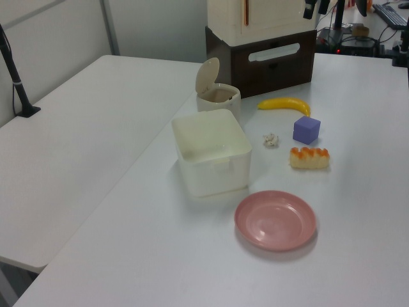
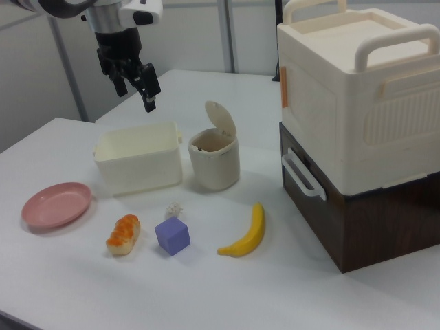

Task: Open the trash can

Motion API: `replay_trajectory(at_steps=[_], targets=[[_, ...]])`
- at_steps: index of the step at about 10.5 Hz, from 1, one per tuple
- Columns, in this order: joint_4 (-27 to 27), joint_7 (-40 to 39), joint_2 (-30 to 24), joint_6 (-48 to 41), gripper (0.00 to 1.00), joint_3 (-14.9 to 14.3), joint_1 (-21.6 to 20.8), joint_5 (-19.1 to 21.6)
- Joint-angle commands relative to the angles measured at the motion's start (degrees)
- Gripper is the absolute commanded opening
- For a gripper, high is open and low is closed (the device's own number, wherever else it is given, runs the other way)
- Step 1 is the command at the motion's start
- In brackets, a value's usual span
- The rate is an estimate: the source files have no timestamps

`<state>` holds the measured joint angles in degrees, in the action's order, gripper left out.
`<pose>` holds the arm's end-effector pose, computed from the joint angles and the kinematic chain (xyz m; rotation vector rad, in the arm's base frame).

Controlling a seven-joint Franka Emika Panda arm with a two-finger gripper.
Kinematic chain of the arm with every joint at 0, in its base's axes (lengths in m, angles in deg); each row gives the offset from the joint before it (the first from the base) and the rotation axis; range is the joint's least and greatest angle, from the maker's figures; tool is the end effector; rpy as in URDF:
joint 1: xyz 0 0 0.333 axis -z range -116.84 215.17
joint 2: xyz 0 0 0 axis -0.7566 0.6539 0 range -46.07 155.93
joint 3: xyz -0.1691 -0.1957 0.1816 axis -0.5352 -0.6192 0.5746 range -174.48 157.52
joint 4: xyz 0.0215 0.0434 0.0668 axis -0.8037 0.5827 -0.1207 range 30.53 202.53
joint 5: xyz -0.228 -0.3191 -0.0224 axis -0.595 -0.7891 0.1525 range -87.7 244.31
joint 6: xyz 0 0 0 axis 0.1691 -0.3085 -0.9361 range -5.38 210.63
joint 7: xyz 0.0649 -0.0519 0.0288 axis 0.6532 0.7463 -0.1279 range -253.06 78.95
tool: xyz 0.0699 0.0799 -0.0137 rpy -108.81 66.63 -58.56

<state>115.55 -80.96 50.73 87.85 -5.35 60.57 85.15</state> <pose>0.5315 -0.0637 0.6769 -2.9990 0.3730 -0.1987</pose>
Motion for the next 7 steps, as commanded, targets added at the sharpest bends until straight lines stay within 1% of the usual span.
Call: replay_trajectory(at_steps=[1,7], targets=[[0.6,0.1,-0.5,-0.8,1.00,-0.3,-0.7,0.9],[0.6,1.8,-0.3,-0.6,1.00,-0.1,-0.9,0.6]])
